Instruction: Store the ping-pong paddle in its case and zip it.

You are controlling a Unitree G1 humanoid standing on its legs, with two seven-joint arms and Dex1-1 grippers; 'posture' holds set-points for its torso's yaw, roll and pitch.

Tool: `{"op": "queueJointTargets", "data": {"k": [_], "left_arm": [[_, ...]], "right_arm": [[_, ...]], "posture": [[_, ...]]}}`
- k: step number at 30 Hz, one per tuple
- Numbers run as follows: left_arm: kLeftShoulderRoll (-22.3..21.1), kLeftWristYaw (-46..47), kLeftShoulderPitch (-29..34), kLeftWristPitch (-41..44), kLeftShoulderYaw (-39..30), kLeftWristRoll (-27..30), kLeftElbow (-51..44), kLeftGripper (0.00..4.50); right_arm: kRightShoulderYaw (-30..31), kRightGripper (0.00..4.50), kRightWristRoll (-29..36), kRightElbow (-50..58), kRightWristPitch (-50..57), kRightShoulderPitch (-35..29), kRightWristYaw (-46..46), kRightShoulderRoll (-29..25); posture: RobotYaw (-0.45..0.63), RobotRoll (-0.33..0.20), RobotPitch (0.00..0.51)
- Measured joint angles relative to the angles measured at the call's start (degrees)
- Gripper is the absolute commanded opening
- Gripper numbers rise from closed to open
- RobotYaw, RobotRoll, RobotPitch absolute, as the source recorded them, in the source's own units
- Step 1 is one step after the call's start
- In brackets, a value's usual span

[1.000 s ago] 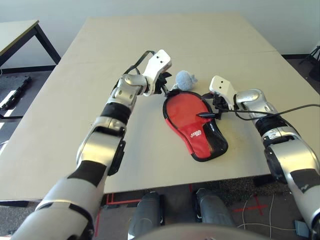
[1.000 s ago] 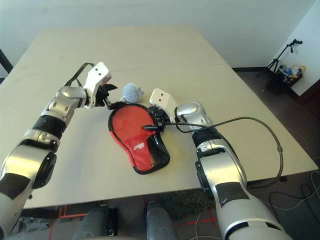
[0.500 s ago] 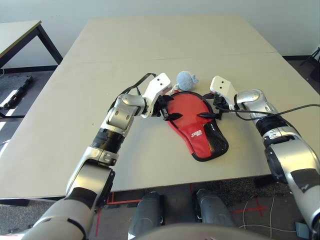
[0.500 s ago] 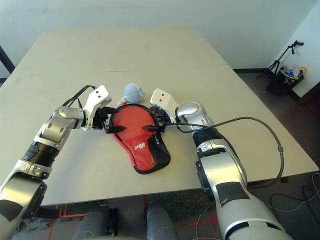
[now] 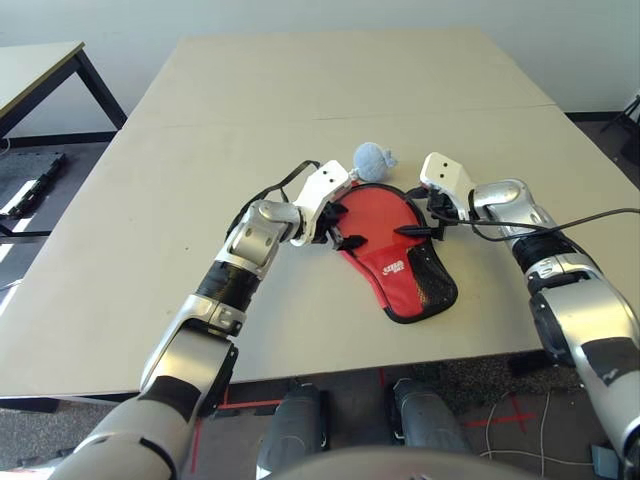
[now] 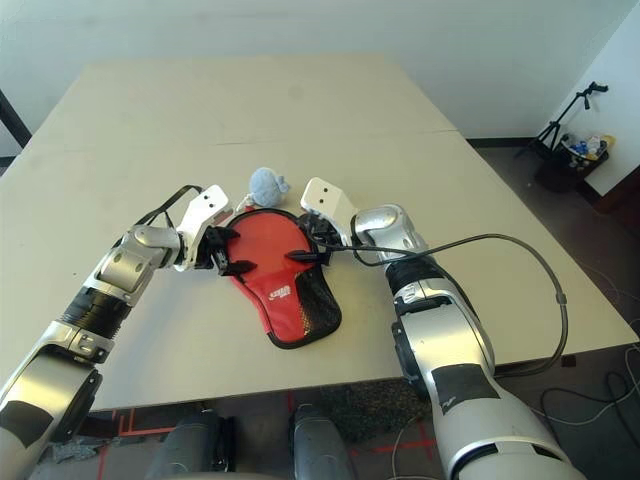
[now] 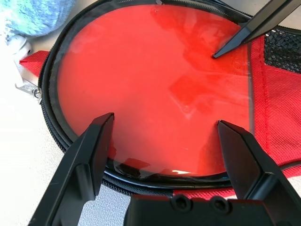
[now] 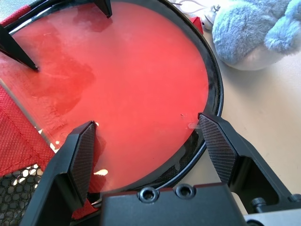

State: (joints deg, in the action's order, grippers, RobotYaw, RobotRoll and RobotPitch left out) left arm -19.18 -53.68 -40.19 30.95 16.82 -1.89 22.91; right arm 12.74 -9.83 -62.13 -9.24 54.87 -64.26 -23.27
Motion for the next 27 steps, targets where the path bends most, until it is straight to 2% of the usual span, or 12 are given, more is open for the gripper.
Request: {"op": "queueJointTargets", "data": {"k": [7, 17, 21, 27], "left_arm": [[-0.05, -0.07, 0.13, -0.02, -0.14, 0.11, -0.61, 4.47], [0.18, -0.06, 0.78, 0.02, -0.19, 0.19, -2.09, 4.47], [0.21, 0.06, 1.14, 0.08, -0.2, 0.24, -2.67, 4.47], [0.16, 0.4, 2.13, 1.28, -0.24, 0.34, -4.8, 4.47]], "right_arm": [[-3.24, 4.5, 2.95, -2.0, 5.36, 2.87, -1.36, 0.07], [-9.07, 4.5, 8.04, -2.22, 5.51, 12.73, 1.15, 3.73], [-10.17, 4.5, 8.6, -4.32, 3.77, 14.19, 5.93, 5.74], [-10.18, 4.5, 6.43, -9.88, 4.09, 17.56, 19.58, 8.16]], "posture": [[-0.04, 0.0, 0.092], [-0.03, 0.0, 0.092], [-0.02, 0.0, 0.091], [-0.01, 0.0, 0.095]]}}
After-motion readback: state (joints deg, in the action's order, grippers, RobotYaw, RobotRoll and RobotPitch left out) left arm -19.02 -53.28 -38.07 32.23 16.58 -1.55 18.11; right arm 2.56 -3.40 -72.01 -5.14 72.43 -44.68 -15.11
